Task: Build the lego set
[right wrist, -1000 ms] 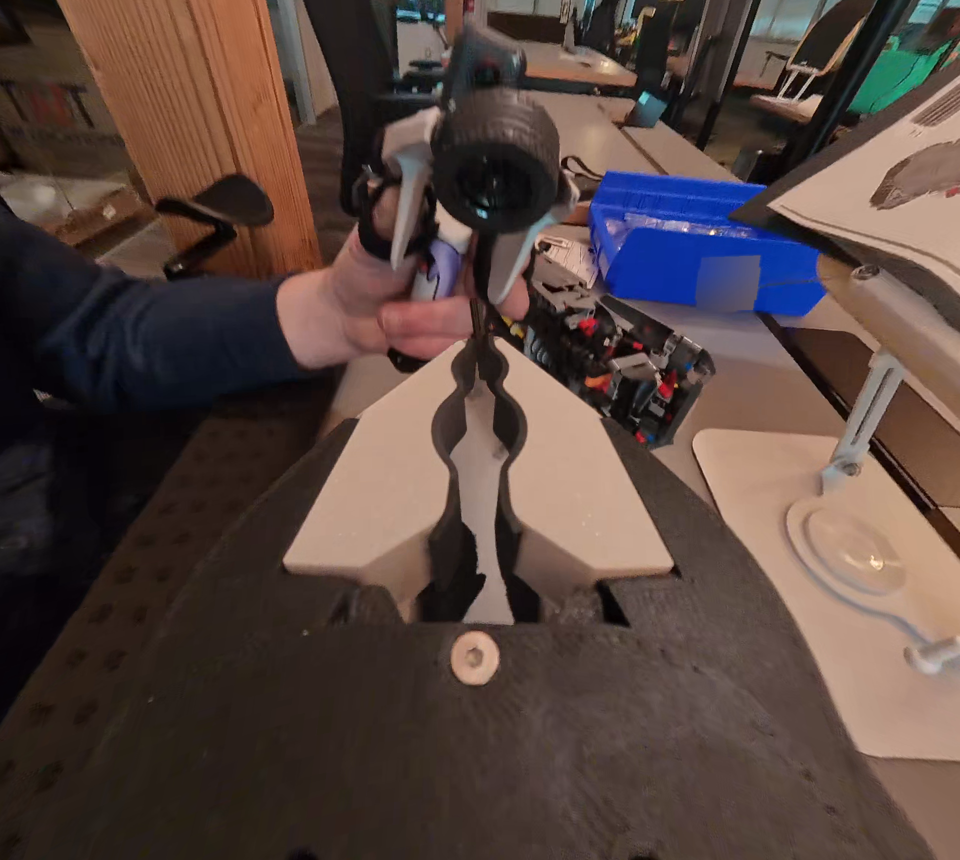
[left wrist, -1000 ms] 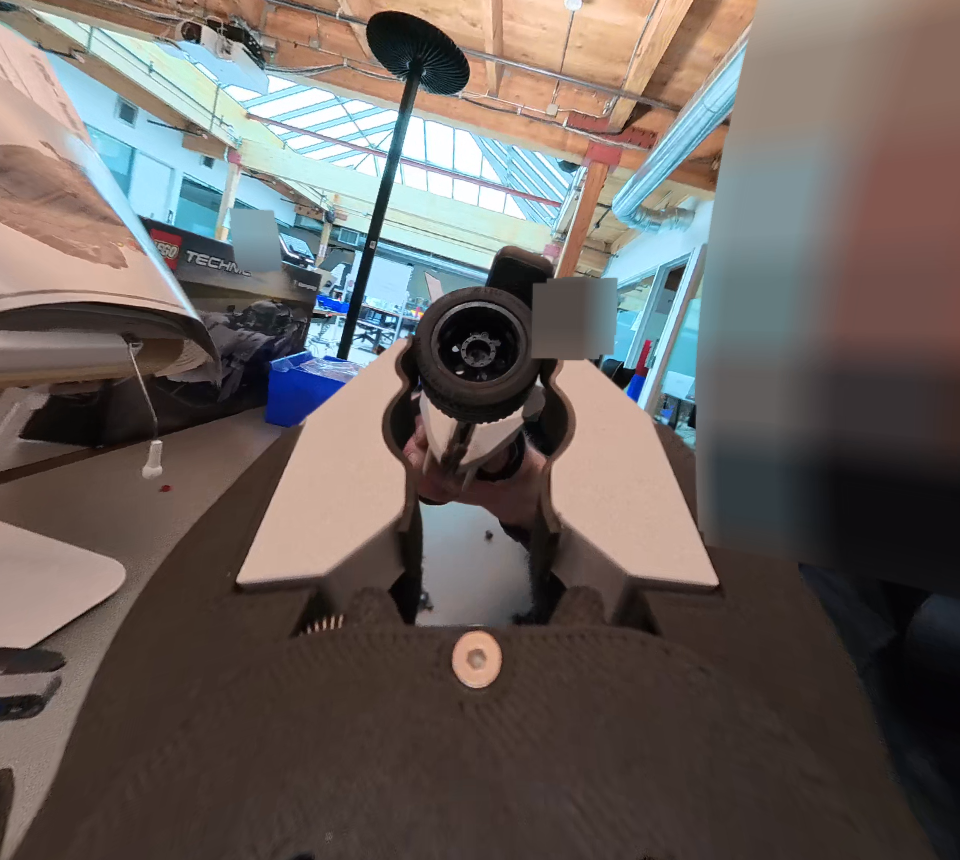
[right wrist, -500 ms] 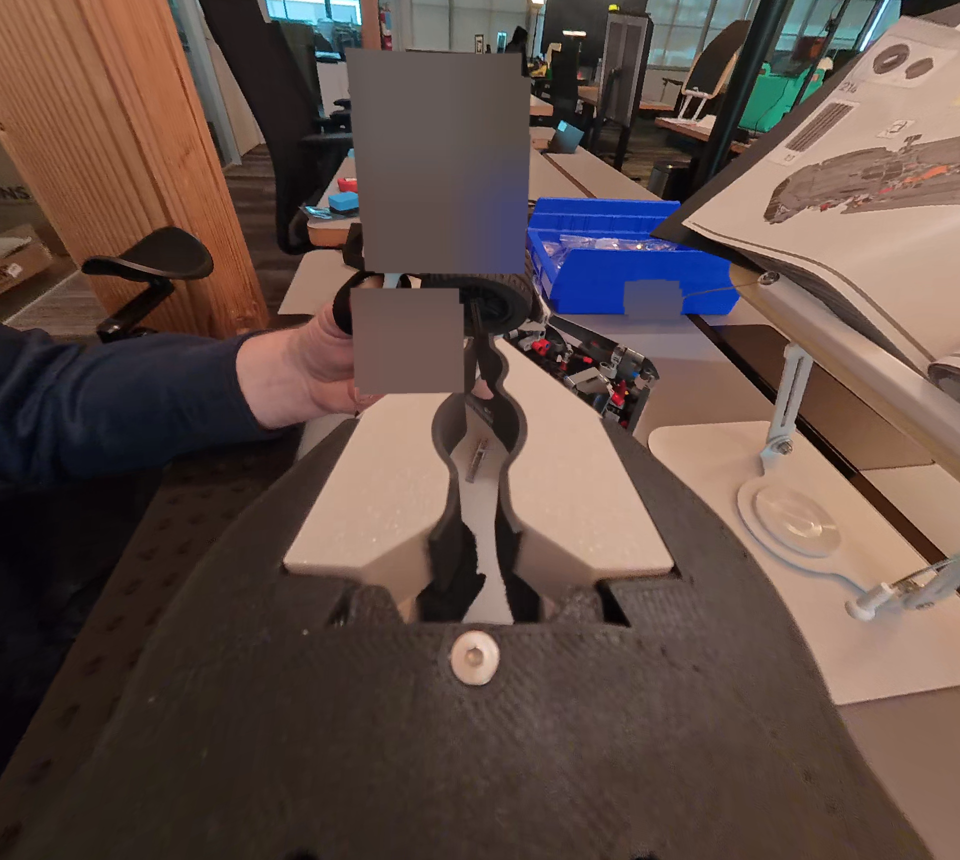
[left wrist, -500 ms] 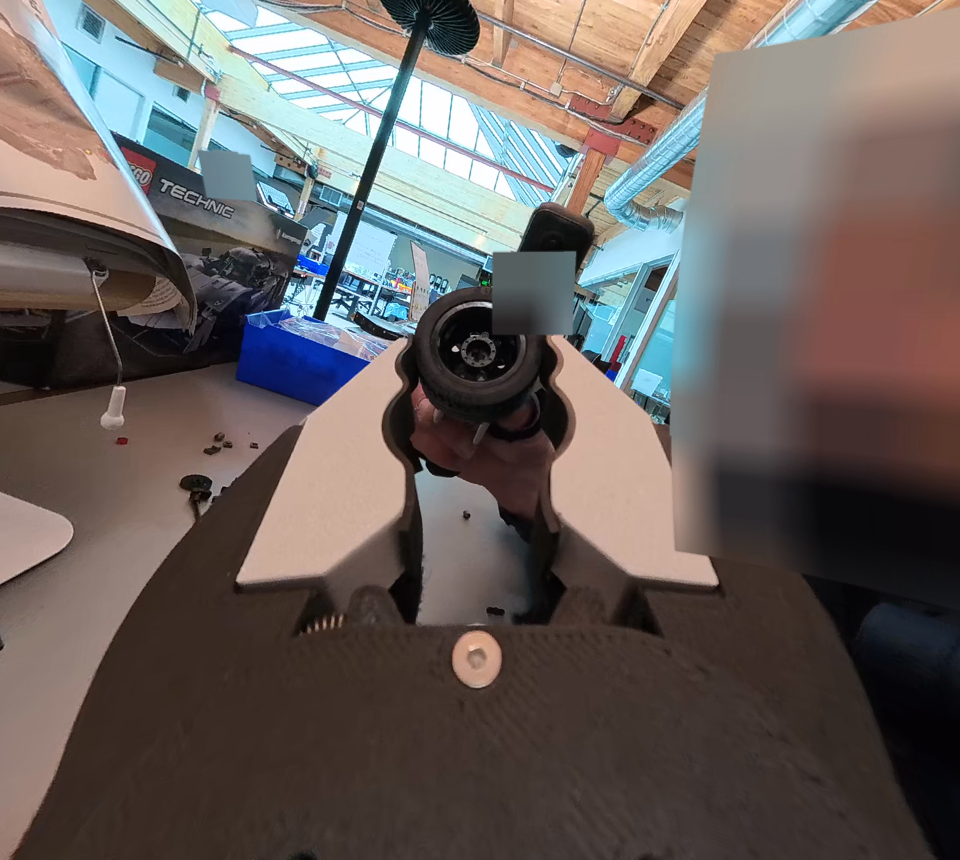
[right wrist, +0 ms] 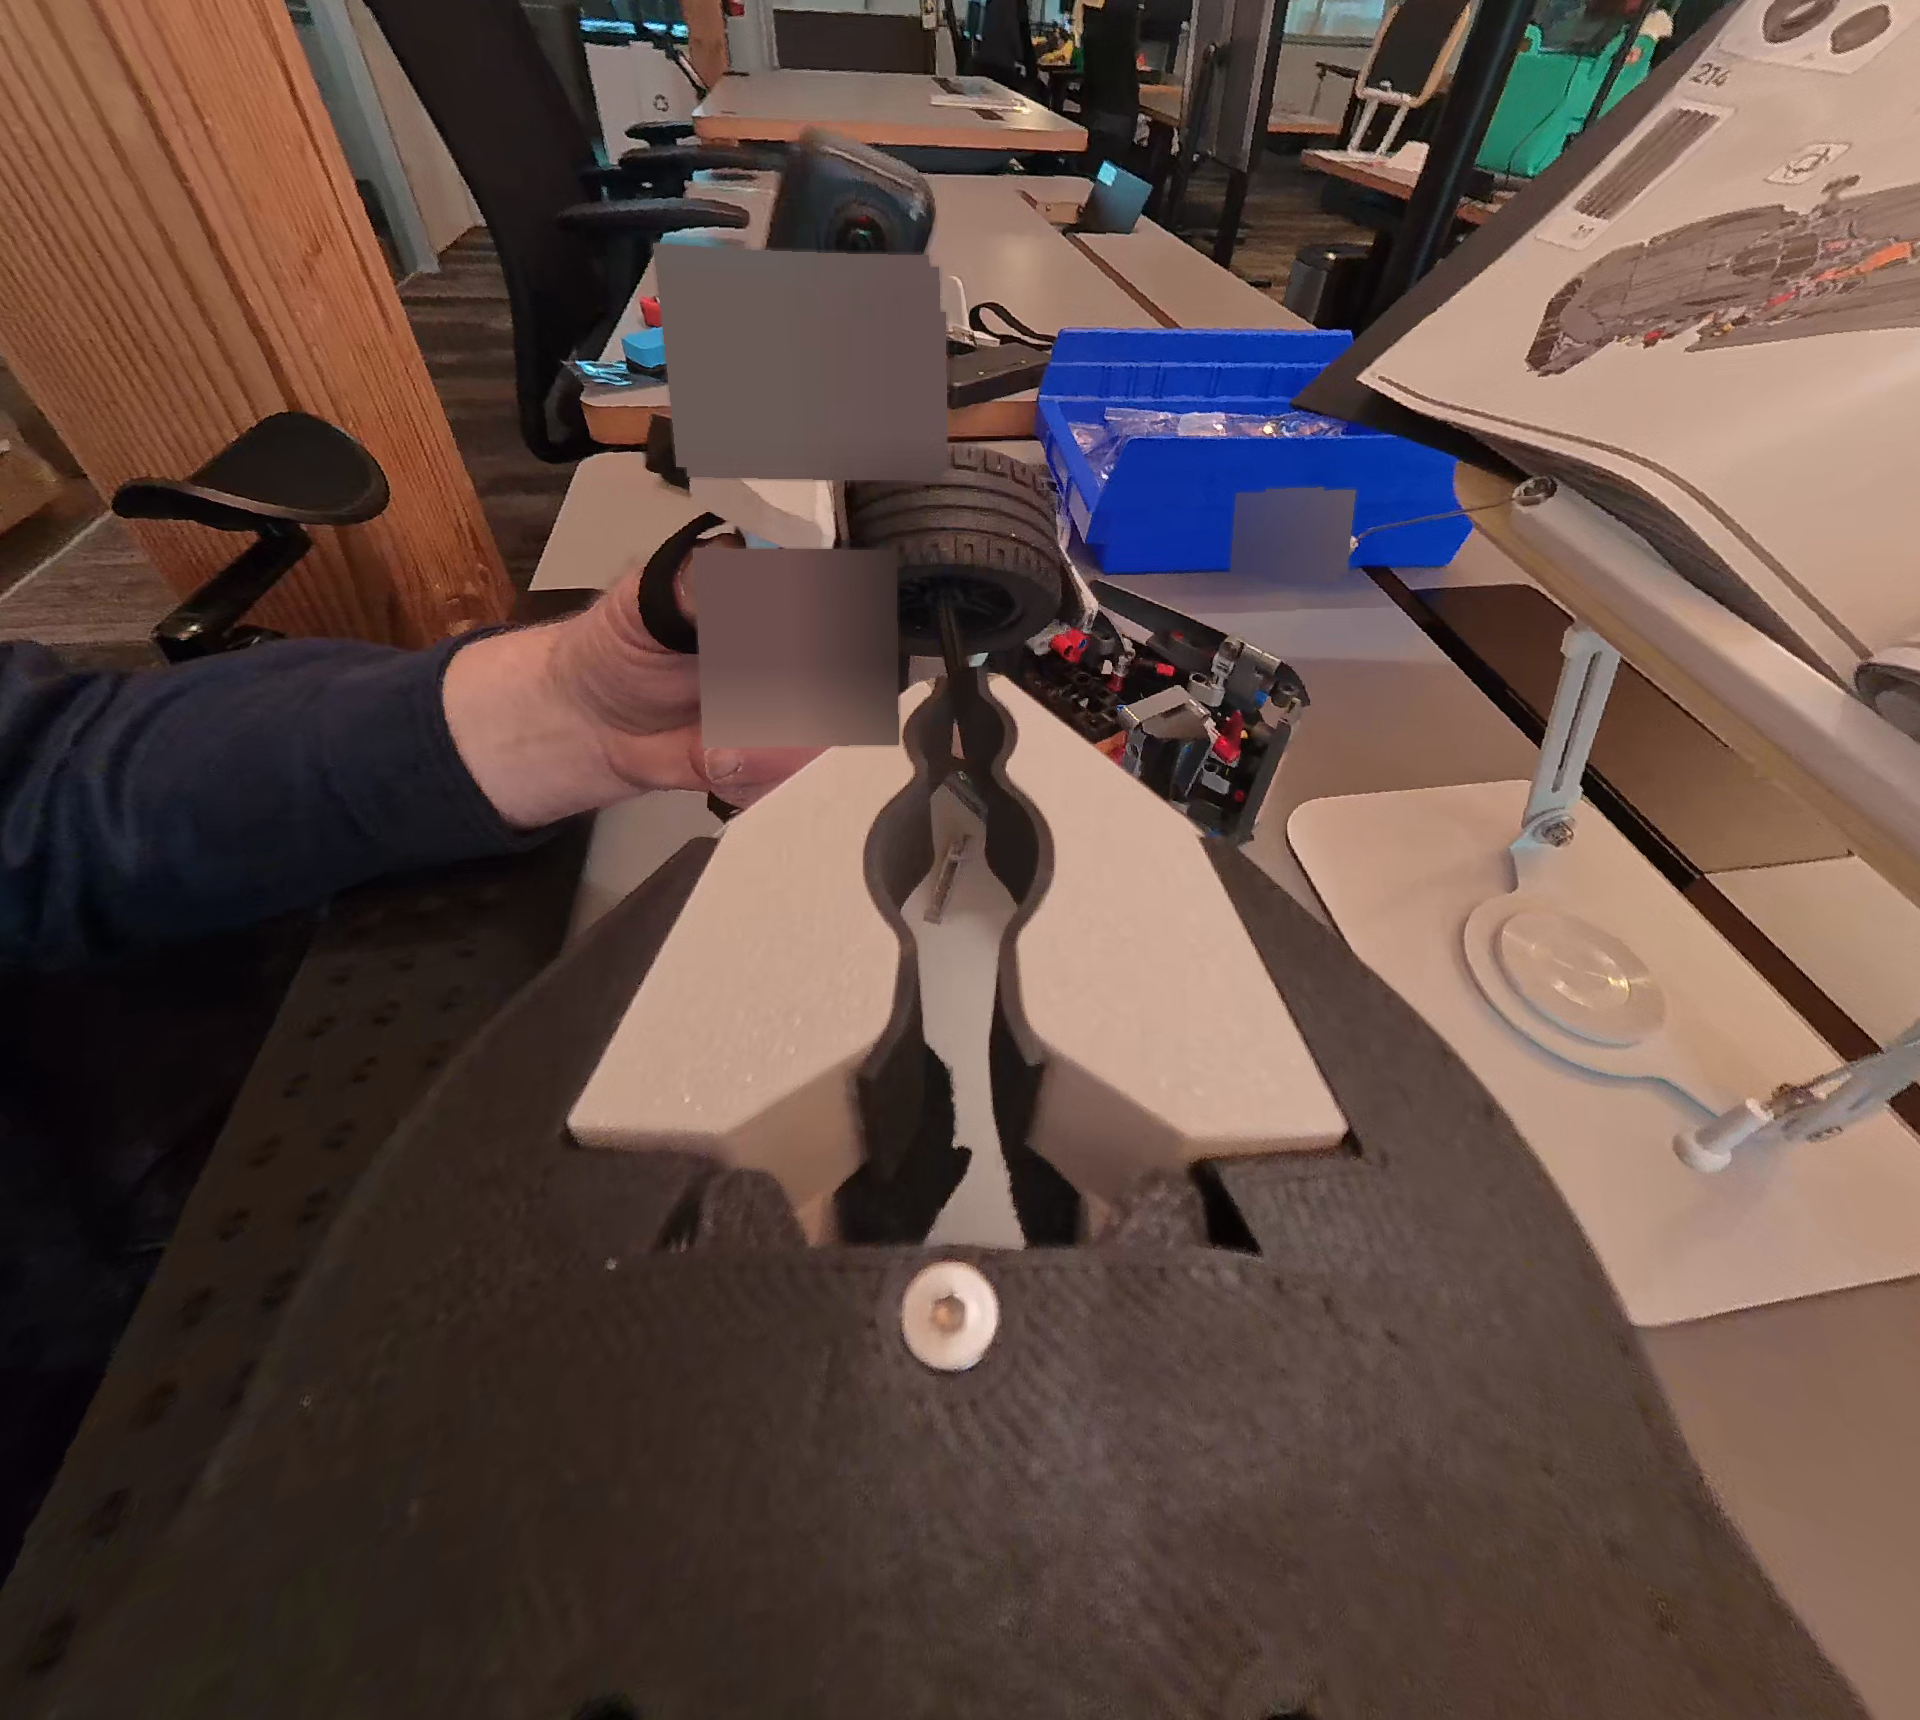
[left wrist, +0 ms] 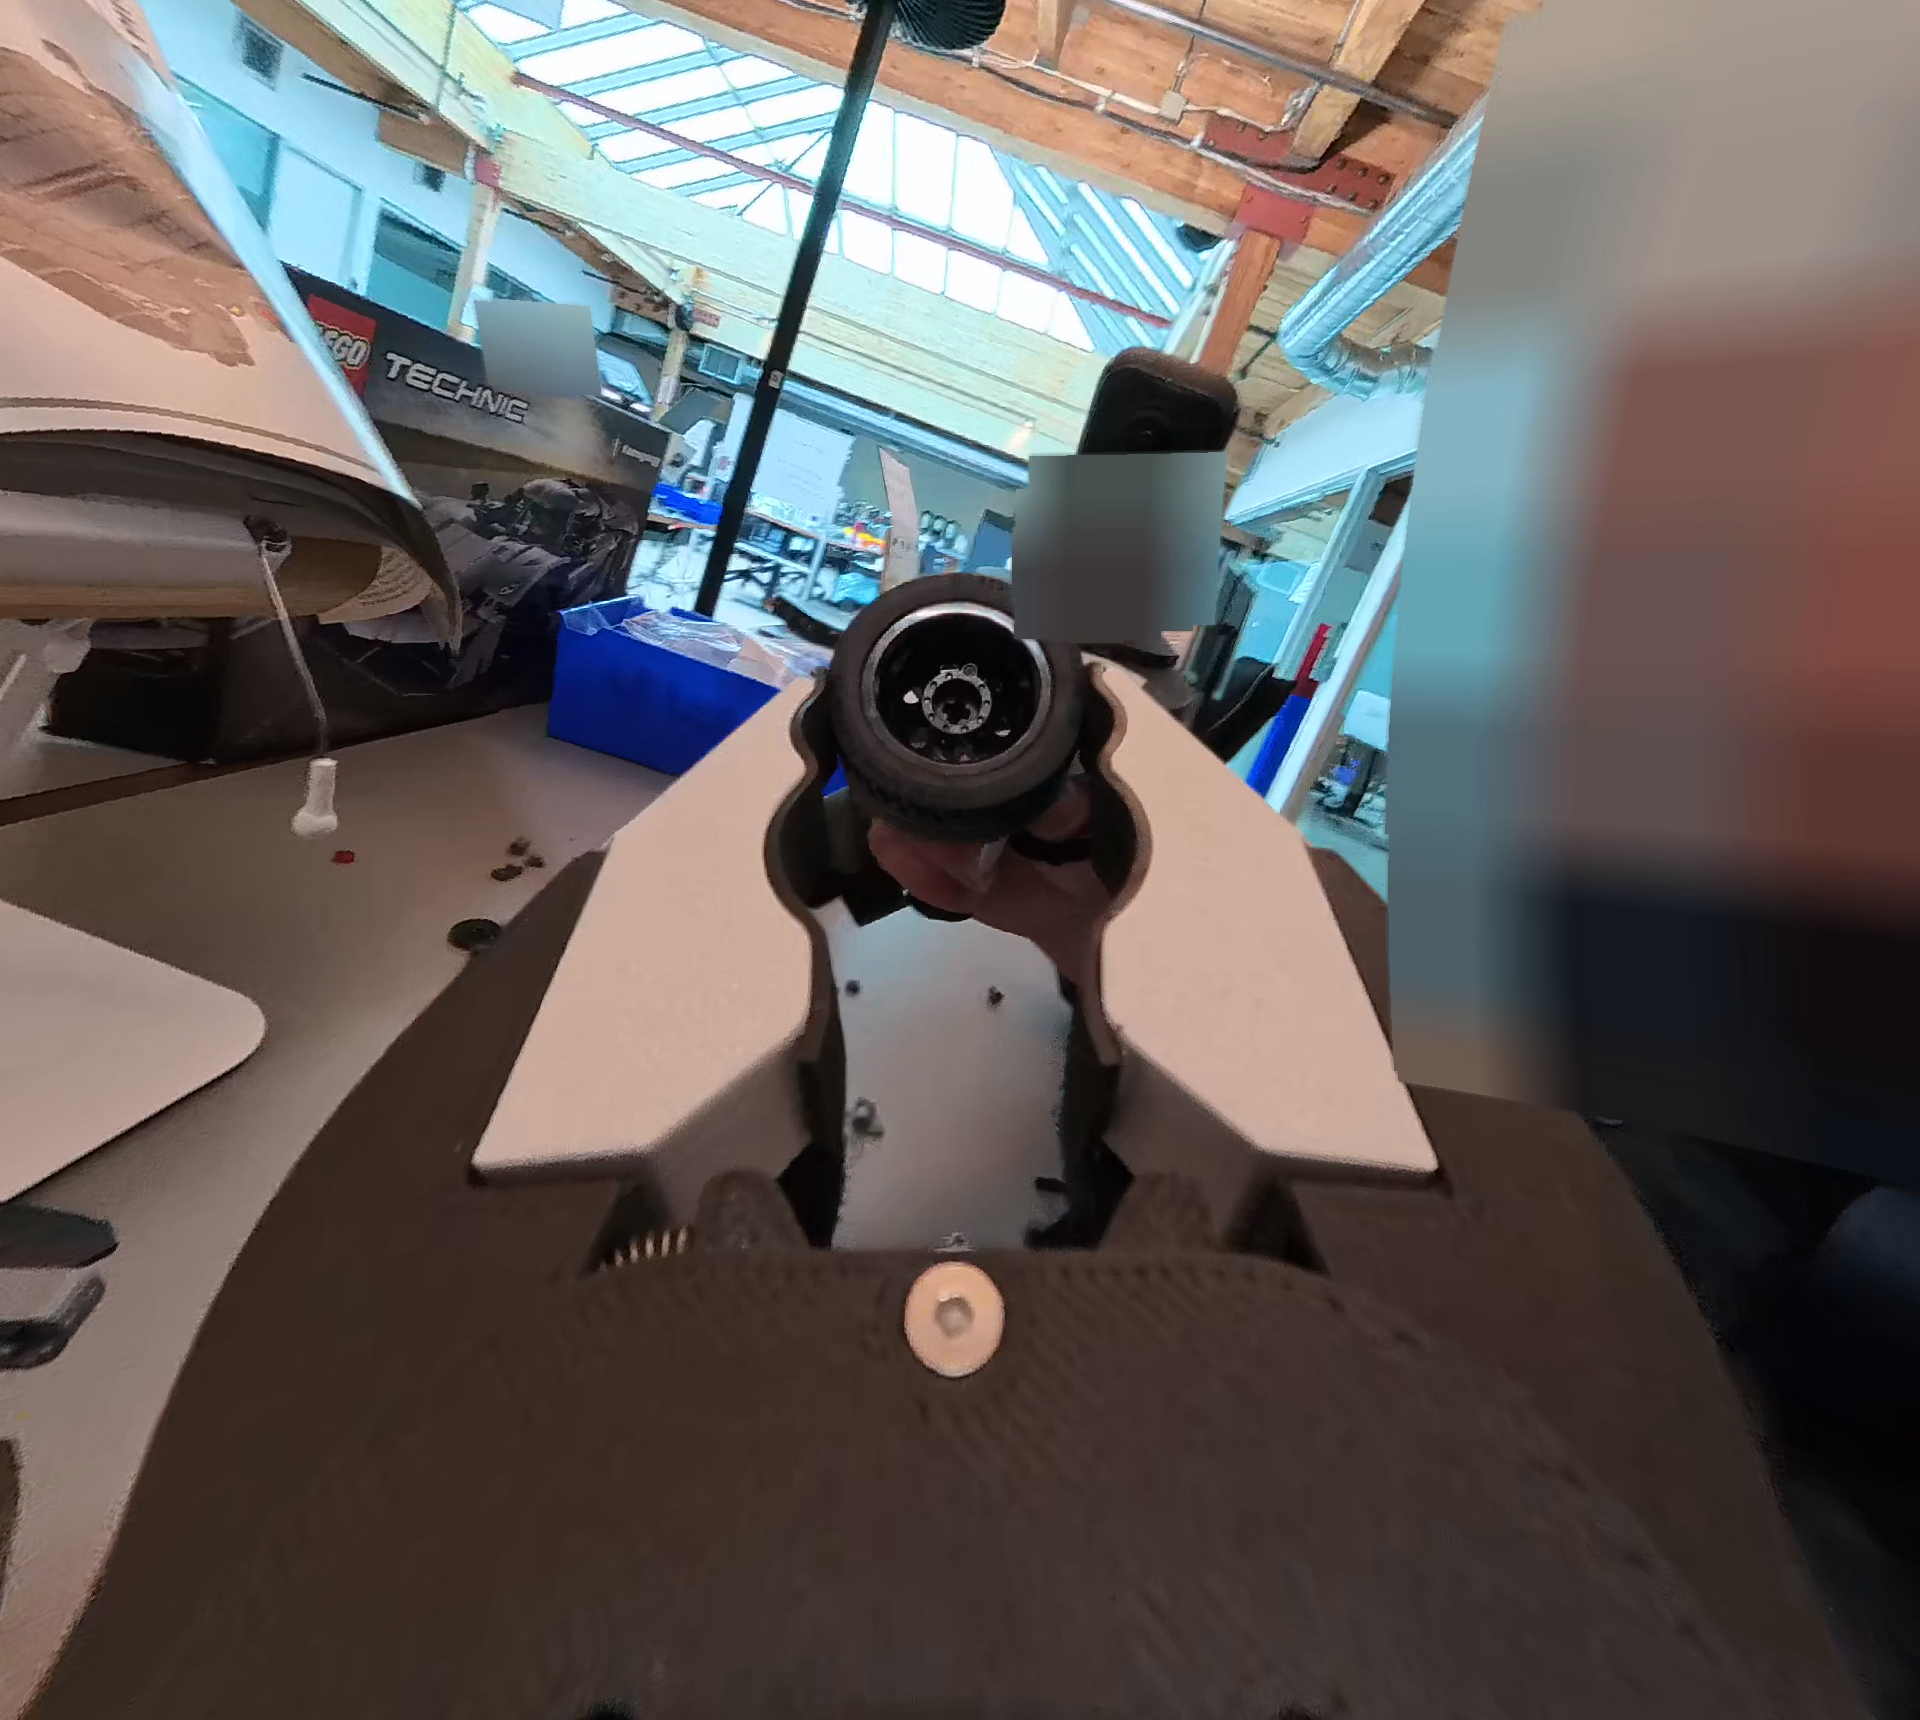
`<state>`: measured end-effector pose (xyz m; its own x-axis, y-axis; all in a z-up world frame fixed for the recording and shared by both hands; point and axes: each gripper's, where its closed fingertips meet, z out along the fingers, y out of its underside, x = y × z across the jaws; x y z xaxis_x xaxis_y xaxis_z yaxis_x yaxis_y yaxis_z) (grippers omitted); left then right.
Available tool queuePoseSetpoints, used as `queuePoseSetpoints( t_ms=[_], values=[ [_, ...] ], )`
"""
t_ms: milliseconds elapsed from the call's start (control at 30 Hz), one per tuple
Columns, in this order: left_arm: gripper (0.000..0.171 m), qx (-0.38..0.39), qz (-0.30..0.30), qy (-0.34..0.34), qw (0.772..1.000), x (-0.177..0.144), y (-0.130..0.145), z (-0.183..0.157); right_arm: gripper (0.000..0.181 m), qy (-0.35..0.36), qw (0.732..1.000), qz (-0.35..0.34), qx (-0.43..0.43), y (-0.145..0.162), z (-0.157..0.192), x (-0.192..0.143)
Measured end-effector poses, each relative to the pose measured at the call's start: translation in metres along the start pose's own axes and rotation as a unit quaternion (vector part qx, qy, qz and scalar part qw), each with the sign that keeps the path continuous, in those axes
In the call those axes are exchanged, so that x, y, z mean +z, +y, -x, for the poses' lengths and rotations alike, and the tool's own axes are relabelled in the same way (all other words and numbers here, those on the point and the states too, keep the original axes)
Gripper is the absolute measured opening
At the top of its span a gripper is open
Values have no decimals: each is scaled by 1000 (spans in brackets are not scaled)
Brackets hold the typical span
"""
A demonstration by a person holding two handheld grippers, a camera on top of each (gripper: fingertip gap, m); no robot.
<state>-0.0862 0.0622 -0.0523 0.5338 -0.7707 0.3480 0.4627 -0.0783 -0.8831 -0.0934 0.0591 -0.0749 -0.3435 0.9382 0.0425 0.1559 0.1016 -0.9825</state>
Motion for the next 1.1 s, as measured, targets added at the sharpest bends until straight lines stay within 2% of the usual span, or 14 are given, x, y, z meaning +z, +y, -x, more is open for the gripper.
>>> queuePoseSetpoints(
  t_ms=[33,433,700,867,1100],
  values=[
    [45,10,5,-12,1000,0,1,2,0,4,1000,4,-3,1,-1,0],
    [44,59,38,-82,994,-2,5,15,0,71,996,40,-38,6,-9,2],
    [44,48,26,-88,995,-3,2,18,0,86,995,30,-36,2,-10,2],
    [44,6,-6,-60,998,-3,-3,15,0,91,995,15,-31,-2,-8,5],
    [44,4,-14,-56,998,-3,-5,14,0,95,995,4,-29,-5,-7,4]
  ],
)
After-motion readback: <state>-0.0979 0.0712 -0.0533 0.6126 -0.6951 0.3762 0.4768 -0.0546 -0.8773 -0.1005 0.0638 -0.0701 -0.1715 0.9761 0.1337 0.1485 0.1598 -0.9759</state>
